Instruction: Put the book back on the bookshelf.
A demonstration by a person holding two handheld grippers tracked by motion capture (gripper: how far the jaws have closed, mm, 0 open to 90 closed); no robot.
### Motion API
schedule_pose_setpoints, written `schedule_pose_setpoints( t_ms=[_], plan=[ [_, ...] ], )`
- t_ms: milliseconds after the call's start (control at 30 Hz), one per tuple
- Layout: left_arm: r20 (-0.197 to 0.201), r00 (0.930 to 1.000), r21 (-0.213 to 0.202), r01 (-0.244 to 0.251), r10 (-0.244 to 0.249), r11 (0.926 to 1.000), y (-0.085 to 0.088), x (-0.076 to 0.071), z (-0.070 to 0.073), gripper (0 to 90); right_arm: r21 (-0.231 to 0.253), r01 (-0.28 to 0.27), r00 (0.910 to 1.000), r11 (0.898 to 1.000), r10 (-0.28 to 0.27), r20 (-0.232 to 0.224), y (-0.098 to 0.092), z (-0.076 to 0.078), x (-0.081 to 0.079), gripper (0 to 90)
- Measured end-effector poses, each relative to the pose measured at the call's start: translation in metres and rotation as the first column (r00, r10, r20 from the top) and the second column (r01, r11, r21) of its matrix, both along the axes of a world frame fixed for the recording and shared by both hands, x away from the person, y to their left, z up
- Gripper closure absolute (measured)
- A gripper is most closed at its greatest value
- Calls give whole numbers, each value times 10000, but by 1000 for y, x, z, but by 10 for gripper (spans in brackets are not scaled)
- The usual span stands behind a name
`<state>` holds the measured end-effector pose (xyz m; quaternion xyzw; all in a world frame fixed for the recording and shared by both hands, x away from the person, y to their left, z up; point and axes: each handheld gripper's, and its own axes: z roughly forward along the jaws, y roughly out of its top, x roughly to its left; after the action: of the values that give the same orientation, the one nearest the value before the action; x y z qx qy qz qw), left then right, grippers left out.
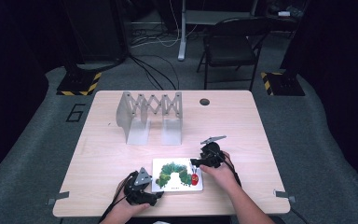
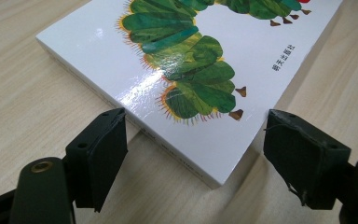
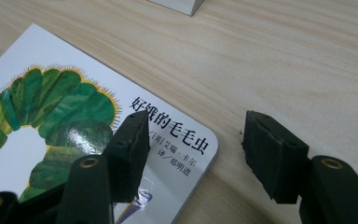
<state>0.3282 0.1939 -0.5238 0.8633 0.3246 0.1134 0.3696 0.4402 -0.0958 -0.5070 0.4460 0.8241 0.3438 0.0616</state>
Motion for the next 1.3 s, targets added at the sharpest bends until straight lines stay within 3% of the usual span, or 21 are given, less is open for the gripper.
schedule_pose_setpoints(
  t_ms=[200,267,433,533,633,667,867,1300],
  plan=[
    [218,9995,-222,-208,213,9995,-4,2,-3,211,62,98,10000,9999,-98,7,-2,0,2,409],
    [423,9988,-159,-220,227,9996,-7,3,-4,208,111,156,9999,9998,-156,2,-4,-1,4,409],
    [445,9989,-216,-118,127,9997,-7,2,-5,202,295,286,9991,9992,-277,-307,-8,-1,7,415],
    [672,9977,-7,-81,81,10000,-8,1,-6,201,343,189,9990,9992,-175,-401,-9,-1,8,421],
    [675,9977,-4,-85,85,10000,-8,1,-6,201,380,166,9989,9991,-149,-443,-8,-1,8,422],
    [674,9977,-6,-86,86,10000,-8,0,-6,200,490,240,9972,9985,-204,-715,-7,0,7,427],
    [680,9976,-1,-88,88,10000,-8,0,-6,200,761,284,9939,9967,-200,-1085,-7,1,7,422],
    [612,9981,21,-55,53,10000,-11,0,-6,154,970,542,9910,9938,-417,-1271,-9,1,8,435]
  ],
)
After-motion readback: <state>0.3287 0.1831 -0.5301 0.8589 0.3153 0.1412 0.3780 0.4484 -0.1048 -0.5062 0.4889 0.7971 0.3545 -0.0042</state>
